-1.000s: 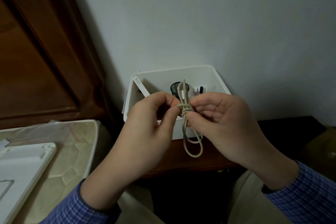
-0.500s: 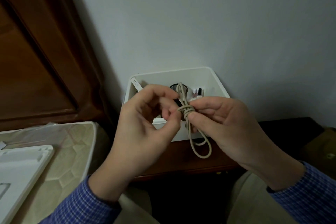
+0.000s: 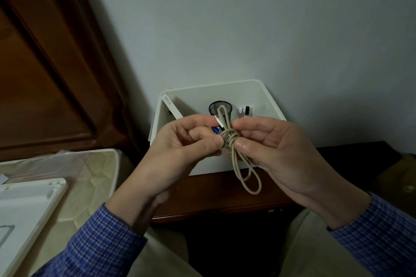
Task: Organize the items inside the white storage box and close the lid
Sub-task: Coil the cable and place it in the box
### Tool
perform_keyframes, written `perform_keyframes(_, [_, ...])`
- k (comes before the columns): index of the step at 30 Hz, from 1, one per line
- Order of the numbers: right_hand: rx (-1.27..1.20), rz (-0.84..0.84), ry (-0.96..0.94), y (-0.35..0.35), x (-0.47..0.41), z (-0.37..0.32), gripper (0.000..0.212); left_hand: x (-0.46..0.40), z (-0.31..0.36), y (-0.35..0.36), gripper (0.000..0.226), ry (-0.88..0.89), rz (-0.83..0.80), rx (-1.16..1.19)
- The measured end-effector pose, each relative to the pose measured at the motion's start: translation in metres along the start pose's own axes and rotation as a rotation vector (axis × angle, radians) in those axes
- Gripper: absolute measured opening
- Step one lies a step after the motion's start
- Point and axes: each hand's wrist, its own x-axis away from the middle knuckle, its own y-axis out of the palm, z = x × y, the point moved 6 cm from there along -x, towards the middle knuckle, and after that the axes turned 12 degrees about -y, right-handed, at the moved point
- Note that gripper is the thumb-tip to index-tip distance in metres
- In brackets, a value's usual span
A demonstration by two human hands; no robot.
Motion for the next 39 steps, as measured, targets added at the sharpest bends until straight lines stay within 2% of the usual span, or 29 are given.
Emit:
perform_keyframes(4, [0.016, -0.018, -0.003, 0.0, -0.001, -0.002, 0.033, 0.0, -0.003, 0.001, 0.021, -0.089, -0.054, -0.029])
perform_keyframes(6, [0.045, -0.032, -0.015, 0.0, -0.001, -0.003, 0.036, 0.001, -0.006, 0.002, 0.027, -0.157, -0.108, -0.025])
perform_keyframes(9, [0.126, -0.01, -0.047, -0.002, 0.0, -0.005, 0.038, 0.0, -0.009, 0.001, 0.031, -0.218, -0.101, -0.003])
perform_keyframes(14, [0.17, 0.0, -0.1, 0.0, 0.002, -0.008, 0.04, 0.002, -0.013, 0.005, 0.024, -0.312, -0.153, 0.14])
perform_keyframes(18, [0.154, -0.018, -0.119, 0.0, 0.003, -0.011, 0.038, 0.008, -0.005, 0.008, 0.017, -0.163, -0.123, -0.004])
perform_keyframes(22, [0.15, 0.006, -0.116, -0.001, 0.003, -0.013, 0.038, 0.018, 0.009, 0.012, 0.023, 0.089, 0.017, -0.319])
perform_keyframes(24, [0.142, -0.002, -0.128, 0.003, 0.004, -0.014, 0.037, 0.021, 0.013, 0.017, 0.025, 0.111, 0.015, -0.351])
perform_keyframes(28, [0.095, 0.014, -0.159, 0.006, 0.003, -0.017, 0.035, 0.023, 0.014, 0.015, 0.02, 0.08, 0.027, -0.232])
perform_keyframes(33, [0.022, 0.015, -0.185, 0.008, 0.006, -0.015, 0.032, 0.022, 0.002, 0.016, 0.015, -0.145, -0.053, 0.074])
perform_keyframes(39, [0.178, 0.09, -0.279, 0.004, 0.012, -0.017, 0.034, 0.021, -0.017, 0.017, 0.022, -0.349, 0.025, 0.201])
